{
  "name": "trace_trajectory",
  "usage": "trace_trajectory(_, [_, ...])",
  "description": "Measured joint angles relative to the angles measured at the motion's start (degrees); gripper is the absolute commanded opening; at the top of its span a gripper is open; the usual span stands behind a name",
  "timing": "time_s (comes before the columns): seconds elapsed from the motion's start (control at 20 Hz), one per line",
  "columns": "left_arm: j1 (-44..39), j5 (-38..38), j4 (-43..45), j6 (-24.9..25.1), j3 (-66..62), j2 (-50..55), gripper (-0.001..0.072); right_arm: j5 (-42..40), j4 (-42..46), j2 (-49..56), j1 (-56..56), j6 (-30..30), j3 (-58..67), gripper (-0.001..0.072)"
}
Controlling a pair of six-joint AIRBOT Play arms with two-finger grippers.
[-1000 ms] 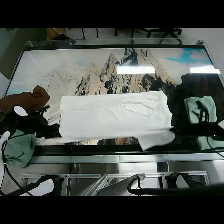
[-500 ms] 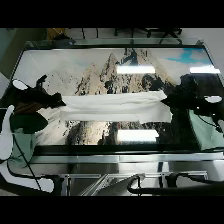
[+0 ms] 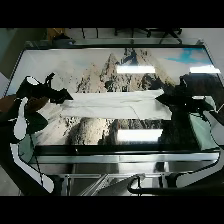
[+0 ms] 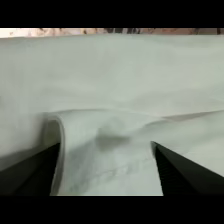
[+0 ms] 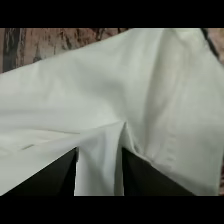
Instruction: Fold the shirts.
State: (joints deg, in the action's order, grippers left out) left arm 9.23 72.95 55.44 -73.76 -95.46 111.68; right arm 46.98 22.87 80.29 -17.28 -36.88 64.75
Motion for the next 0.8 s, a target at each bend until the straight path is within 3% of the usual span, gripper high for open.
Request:
trace_trajectory(0.1, [0.02,2.69,-0.02,-0.31,-2.43,0.70,0.0688,2.43,2.14,-1.27,-1.70,0.09,1.81,0.0611])
trace_trajectory(0.15, [0.02,4.35,-0.02,-0.48,-3.93,0.90,0.0688,3.61,3.98,-2.32,-2.75,-0.66,2.51,0.0650])
trace_trajectory(0.5, [0.07,11.98,-0.02,-4.28,-15.34,1.38,0.0687,12.33,17.05,-3.32,-8.26,-10.03,4.07,0.0649])
trace_trajectory(0.8, [0.24,13.70,0.22,-7.54,-18.82,1.40,0.0686,16.31,14.14,1.79,-8.39,-10.03,4.39,0.0643])
